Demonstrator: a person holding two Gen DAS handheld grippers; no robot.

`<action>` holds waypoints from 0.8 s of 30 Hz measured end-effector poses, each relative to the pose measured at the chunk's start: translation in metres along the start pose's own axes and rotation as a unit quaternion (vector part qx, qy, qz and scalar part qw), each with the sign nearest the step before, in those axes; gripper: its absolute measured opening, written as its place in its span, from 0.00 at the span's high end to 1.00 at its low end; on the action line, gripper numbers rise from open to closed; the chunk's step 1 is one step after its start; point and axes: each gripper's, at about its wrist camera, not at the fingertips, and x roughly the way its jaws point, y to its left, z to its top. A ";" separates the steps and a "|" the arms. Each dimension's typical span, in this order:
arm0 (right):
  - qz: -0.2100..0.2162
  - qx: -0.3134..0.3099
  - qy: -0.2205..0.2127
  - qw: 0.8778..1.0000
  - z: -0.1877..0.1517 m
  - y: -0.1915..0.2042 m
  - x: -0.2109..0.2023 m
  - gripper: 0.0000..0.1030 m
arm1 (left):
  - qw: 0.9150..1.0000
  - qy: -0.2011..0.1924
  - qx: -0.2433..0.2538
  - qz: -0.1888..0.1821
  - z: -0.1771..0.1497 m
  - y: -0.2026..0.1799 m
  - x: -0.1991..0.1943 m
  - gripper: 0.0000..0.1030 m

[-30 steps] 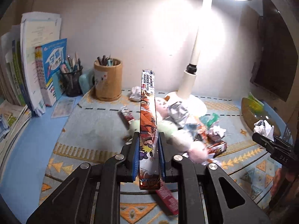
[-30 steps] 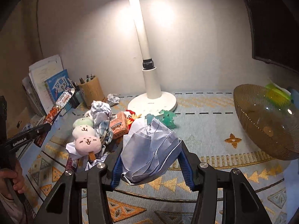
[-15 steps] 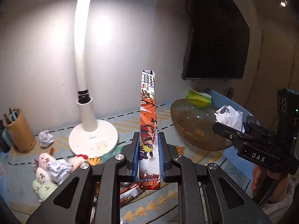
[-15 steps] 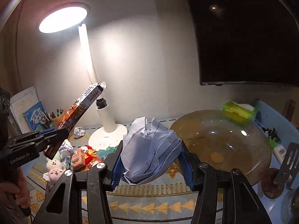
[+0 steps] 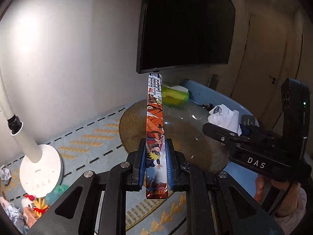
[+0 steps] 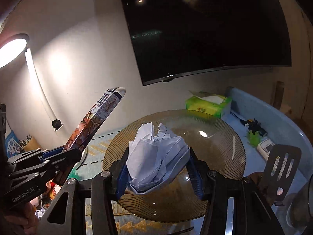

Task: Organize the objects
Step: 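Carry both items to the amber glass bowl and open both tools to drop them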

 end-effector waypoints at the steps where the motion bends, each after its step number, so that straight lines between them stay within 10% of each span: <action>1: -0.002 0.004 0.002 1.000 0.001 -0.004 0.003 0.49 | 1.000 0.005 0.001 -0.001 0.001 0.000 0.007 0.86; 18: -0.063 0.010 0.063 0.996 -0.002 -0.027 0.049 0.49 | 0.996 0.083 -0.001 -0.020 -0.005 -0.014 0.086 0.85; 21: -0.077 0.004 0.075 0.994 0.000 -0.026 0.057 0.31 | 0.992 0.127 -0.011 -0.026 -0.005 -0.011 0.095 0.52; 22: -0.083 0.005 0.079 0.993 0.001 -0.026 0.058 0.08 | 0.990 0.134 -0.013 -0.043 -0.004 -0.009 0.095 0.11; 24: -0.067 0.021 0.087 0.994 0.004 -0.026 0.059 0.00 | 0.990 0.120 -0.009 -0.070 -0.003 -0.008 0.085 0.00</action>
